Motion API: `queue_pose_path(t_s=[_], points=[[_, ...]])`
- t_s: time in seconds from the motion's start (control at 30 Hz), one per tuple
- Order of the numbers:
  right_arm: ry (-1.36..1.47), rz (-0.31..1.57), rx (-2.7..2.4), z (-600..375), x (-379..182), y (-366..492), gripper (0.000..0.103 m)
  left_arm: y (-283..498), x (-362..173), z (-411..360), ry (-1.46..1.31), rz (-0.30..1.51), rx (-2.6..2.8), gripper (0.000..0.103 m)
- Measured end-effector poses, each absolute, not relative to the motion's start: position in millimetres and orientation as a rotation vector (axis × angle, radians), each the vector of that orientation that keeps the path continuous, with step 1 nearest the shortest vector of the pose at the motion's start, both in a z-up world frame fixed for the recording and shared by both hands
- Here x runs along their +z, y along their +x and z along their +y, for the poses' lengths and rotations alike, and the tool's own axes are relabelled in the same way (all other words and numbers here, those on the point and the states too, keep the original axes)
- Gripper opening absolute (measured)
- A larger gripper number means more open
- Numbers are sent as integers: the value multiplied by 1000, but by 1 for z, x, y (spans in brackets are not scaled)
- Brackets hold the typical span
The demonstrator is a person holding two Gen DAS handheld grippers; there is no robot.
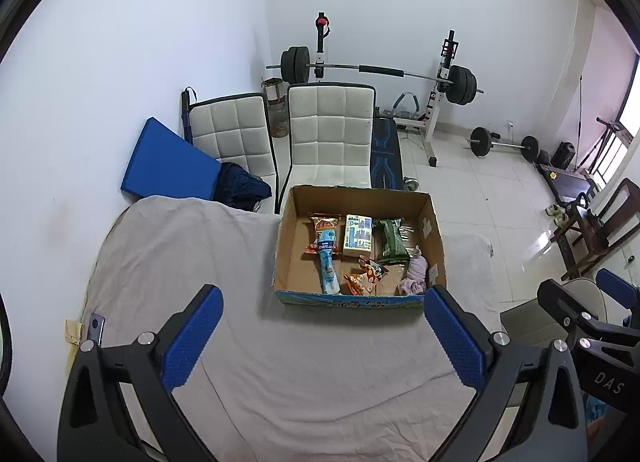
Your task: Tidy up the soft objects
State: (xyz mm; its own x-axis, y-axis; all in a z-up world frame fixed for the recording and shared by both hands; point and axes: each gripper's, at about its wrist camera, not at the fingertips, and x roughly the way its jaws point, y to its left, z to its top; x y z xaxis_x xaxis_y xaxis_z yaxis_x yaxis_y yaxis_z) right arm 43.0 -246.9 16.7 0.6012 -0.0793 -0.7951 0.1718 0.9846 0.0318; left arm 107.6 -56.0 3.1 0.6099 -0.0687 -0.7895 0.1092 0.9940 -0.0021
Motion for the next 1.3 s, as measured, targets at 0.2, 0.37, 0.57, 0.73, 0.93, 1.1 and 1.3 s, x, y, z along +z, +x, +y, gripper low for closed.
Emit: queue_pose_path(t_s=[0.2, 0.37, 0.57, 0.73, 0.93, 1.1, 1.3], points=[[114, 911, -153, -252, 20, 43, 103, 105, 2, -57, 40, 900, -98, 103], [111, 907, -157, -256, 23, 43, 103, 105, 3, -58, 43, 900, -98, 103], [102, 899, -156, -258, 28, 43, 103, 105, 4, -58, 48, 899, -92, 103], [97, 900, -160, -260, 29, 45, 103, 106, 7, -58, 52, 889, -93, 103], [99, 898, -167, -263, 29, 46, 103, 108, 8, -58, 59, 895, -89, 103], [102, 895, -169, -264, 29, 45, 103, 110, 8, -57, 59, 891, -88, 103], [98, 894, -173, -264, 29, 44, 103, 116, 9, -56, 56, 896, -83, 103]])
